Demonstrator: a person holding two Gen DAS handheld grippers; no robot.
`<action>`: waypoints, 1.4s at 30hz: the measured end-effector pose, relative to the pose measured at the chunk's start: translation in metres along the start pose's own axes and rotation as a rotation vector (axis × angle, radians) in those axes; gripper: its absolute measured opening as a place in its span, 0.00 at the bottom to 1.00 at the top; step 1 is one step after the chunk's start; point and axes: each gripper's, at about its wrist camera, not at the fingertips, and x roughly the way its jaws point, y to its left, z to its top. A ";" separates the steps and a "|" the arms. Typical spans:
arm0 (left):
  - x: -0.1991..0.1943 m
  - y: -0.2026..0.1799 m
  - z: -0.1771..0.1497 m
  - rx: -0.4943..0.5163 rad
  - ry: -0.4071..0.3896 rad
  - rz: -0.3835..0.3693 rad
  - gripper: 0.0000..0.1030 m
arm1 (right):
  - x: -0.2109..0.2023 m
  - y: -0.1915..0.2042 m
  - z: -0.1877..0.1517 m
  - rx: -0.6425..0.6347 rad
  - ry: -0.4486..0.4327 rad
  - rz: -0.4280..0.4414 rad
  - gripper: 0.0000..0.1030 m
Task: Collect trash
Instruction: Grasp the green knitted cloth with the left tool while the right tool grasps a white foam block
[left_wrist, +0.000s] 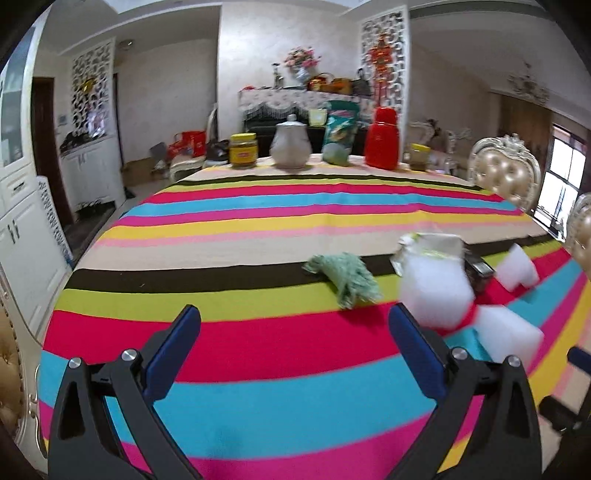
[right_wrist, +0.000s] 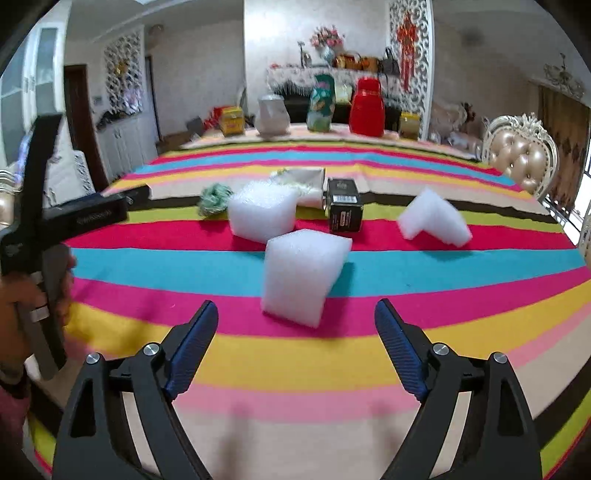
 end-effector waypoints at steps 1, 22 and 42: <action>0.006 0.001 0.002 -0.004 0.009 -0.001 0.95 | 0.011 0.002 0.005 0.012 0.018 -0.010 0.79; 0.112 -0.040 0.039 -0.056 0.162 -0.022 0.83 | 0.048 -0.036 0.018 0.133 0.033 -0.024 0.50; 0.067 -0.078 0.030 0.156 -0.002 -0.075 0.26 | 0.044 -0.035 0.018 0.130 -0.002 0.016 0.50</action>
